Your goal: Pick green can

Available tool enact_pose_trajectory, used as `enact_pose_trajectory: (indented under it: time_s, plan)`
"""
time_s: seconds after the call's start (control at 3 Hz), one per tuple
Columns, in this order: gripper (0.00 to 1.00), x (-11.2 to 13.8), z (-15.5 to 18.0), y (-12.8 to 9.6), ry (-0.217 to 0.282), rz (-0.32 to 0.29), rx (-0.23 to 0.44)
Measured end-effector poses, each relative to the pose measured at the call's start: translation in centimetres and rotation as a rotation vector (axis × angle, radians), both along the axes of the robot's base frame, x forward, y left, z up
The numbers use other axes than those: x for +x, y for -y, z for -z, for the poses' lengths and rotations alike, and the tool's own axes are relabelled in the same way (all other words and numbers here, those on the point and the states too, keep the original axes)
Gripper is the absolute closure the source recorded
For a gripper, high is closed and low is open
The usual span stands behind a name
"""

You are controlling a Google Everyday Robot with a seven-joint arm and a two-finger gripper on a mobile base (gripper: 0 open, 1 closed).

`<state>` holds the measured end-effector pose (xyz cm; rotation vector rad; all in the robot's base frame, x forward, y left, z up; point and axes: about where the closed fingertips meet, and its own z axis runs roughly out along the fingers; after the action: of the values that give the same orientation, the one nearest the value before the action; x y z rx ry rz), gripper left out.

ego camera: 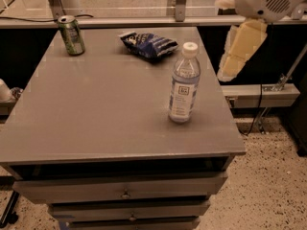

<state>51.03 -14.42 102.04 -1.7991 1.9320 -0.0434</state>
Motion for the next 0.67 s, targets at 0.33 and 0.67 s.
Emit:
enact_pose_trajectory:
  time_s: [0.33, 0.67]
  plan:
    - [0.00, 1.4, -2.0, -2.7, -0.038, -0.025, 0.061]
    - [0.00, 1.5, -3.3, -6.3, -0.093, -0.019, 0.151]
